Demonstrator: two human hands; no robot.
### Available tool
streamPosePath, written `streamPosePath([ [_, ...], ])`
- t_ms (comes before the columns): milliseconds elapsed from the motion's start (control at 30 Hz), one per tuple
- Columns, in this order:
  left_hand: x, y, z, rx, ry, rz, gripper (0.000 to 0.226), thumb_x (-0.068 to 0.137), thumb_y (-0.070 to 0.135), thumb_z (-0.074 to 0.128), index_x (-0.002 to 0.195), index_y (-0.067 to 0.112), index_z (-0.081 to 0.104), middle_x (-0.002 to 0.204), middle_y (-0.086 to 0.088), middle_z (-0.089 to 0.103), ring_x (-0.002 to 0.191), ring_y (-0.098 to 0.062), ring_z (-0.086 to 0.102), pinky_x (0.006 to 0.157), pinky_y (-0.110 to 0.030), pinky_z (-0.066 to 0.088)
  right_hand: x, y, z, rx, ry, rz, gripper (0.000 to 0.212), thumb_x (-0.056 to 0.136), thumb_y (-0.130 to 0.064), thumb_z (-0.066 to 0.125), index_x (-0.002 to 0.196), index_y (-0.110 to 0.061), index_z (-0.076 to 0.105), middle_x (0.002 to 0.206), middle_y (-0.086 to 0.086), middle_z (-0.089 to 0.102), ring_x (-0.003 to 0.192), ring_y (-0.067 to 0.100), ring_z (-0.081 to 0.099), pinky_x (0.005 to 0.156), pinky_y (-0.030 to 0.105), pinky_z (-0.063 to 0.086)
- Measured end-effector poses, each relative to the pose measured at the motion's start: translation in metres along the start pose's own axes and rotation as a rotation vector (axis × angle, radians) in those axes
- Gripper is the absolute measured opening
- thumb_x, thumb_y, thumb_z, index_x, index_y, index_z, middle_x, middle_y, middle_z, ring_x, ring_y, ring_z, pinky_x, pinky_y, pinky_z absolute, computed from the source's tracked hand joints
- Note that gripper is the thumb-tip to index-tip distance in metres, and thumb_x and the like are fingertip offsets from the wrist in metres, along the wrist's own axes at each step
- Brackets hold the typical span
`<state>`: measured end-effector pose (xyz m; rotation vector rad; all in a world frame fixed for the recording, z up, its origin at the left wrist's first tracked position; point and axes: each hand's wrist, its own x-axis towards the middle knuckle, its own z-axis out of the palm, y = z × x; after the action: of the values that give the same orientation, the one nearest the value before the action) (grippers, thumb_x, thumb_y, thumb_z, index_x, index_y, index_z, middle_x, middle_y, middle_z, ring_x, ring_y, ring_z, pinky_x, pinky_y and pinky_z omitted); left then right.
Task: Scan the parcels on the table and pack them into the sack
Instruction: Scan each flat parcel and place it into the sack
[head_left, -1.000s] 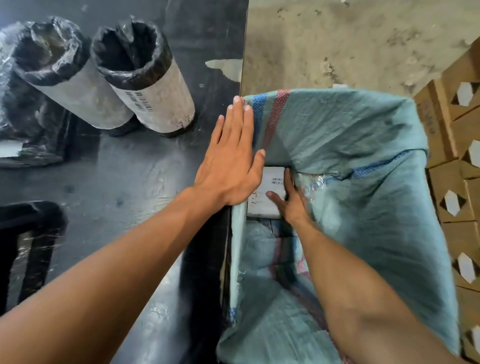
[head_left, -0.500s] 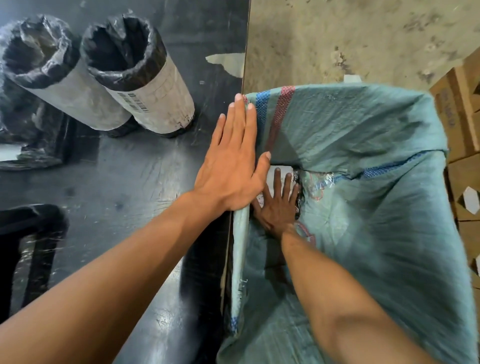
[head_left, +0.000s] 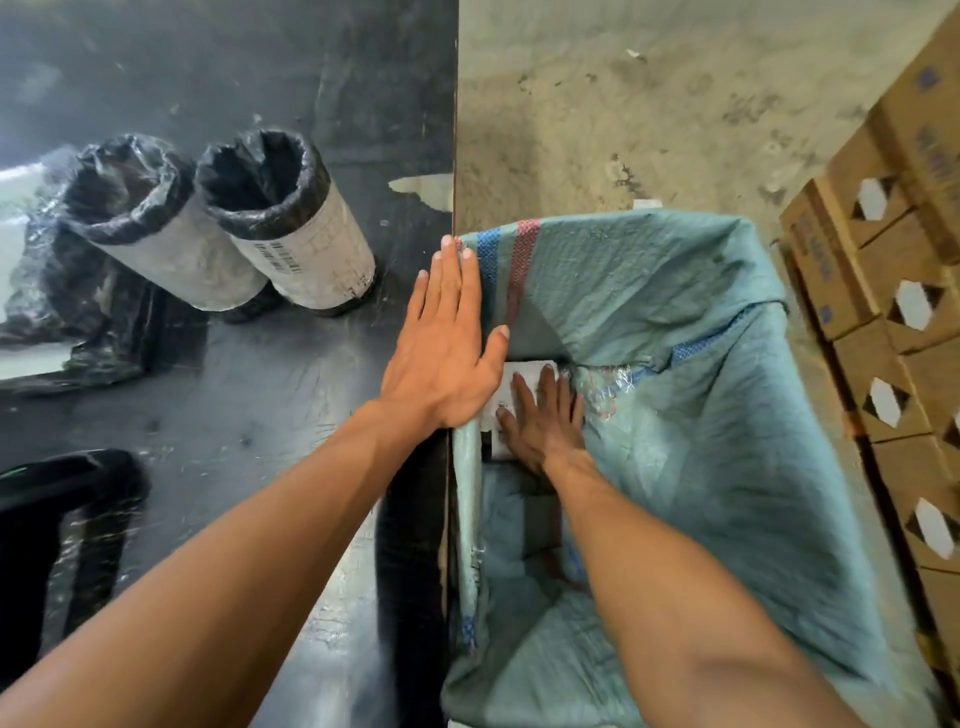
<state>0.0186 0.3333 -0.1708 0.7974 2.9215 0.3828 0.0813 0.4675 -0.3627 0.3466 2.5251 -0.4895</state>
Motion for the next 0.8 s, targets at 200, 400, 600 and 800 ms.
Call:
streamPosePath([
  [200,0.0,0.002,-0.002,-0.027,-0.008,-0.01,0.083,0.095,0.046,0.022,0.158,0.0,-0.009,0.165,-0.019,-0.017,0.154,-0.027,-0.015,0.125,-0.04,-0.008,-0.045,0.012,-0.045,0.16,0.146,0.083,0.068,0.11,-0.055,0.028,0.17,-0.027,0.011,0.177,0.014,-0.004,0.163,0.032,-0.01,0.129,0.05,-0.011],
  [400,-0.002,0.005,-0.008,-0.176,0.037,-0.046,0.078,0.101,0.04,0.035,0.159,-0.001,0.001,0.167,-0.018,-0.006,0.155,-0.028,-0.004,0.126,-0.039,-0.003,-0.095,0.003,-0.081,0.23,0.286,0.075,0.065,0.11,-0.049,0.039,0.165,-0.017,0.027,0.172,0.018,0.02,0.16,0.033,0.016,0.129,0.046,0.012],
  [600,-0.032,0.003,-0.034,-0.366,0.157,-0.078,0.054,0.095,0.047,0.05,0.128,0.003,0.053,0.122,-0.015,0.059,0.113,-0.033,0.055,0.1,-0.043,0.043,-0.162,-0.026,-0.106,0.278,0.39,0.083,0.062,0.109,-0.048,0.046,0.159,-0.013,0.039,0.162,0.017,0.04,0.149,0.034,0.036,0.119,0.043,0.03],
  [800,-0.068,-0.044,-0.103,-0.207,0.407,0.157,0.047,0.093,0.046,0.05,0.106,0.005,0.068,0.097,-0.013,0.071,0.091,-0.033,0.064,0.085,-0.041,0.042,-0.199,-0.087,-0.153,0.268,0.604,-0.023,0.059,0.107,-0.052,0.046,0.155,-0.017,0.045,0.157,0.01,0.047,0.147,0.029,0.041,0.116,0.045,0.036],
])
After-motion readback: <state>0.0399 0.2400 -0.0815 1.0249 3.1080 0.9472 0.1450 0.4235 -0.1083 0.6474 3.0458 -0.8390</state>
